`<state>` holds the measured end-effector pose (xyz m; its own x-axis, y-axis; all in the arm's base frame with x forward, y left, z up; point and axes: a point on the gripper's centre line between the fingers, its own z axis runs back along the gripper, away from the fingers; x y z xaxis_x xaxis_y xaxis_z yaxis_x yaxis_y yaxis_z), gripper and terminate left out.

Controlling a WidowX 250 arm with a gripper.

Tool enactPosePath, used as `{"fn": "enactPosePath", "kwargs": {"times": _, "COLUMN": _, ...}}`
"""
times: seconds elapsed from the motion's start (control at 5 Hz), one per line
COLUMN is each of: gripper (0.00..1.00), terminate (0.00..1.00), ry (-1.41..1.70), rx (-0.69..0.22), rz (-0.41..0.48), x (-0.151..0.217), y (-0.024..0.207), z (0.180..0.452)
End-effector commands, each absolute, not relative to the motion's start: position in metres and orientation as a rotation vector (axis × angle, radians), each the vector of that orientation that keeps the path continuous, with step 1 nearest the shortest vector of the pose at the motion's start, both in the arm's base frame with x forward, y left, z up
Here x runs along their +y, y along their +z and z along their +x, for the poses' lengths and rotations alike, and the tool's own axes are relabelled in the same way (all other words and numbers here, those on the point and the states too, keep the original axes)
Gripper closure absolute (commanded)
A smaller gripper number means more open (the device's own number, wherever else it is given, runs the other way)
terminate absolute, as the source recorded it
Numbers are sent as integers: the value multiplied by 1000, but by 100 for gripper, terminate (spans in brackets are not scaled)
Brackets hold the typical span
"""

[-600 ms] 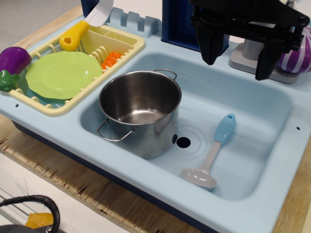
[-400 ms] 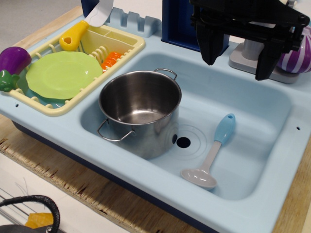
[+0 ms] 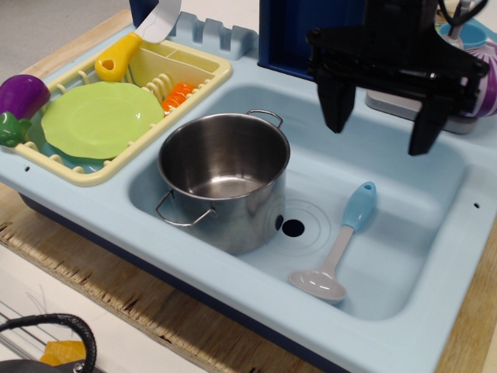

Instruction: Put spoon in pot

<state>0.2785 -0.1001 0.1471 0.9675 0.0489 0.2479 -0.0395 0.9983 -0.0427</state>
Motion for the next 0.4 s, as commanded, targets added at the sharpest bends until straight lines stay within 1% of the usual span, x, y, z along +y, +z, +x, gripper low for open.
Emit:
{"fn": "enactPosePath", "kwargs": {"times": 0.0, "gripper": 0, "terminate": 0, "ry": 77, "rx": -255, "rz": -14, "x": -107, "y": 139, "z": 285}}
{"fn": "enactPosePath", "kwargs": {"times": 0.2, "gripper": 0, "terminate": 0, "ry": 91, "rx": -238, "rz": -15, "x": -104, "y": 128, "z": 287}}
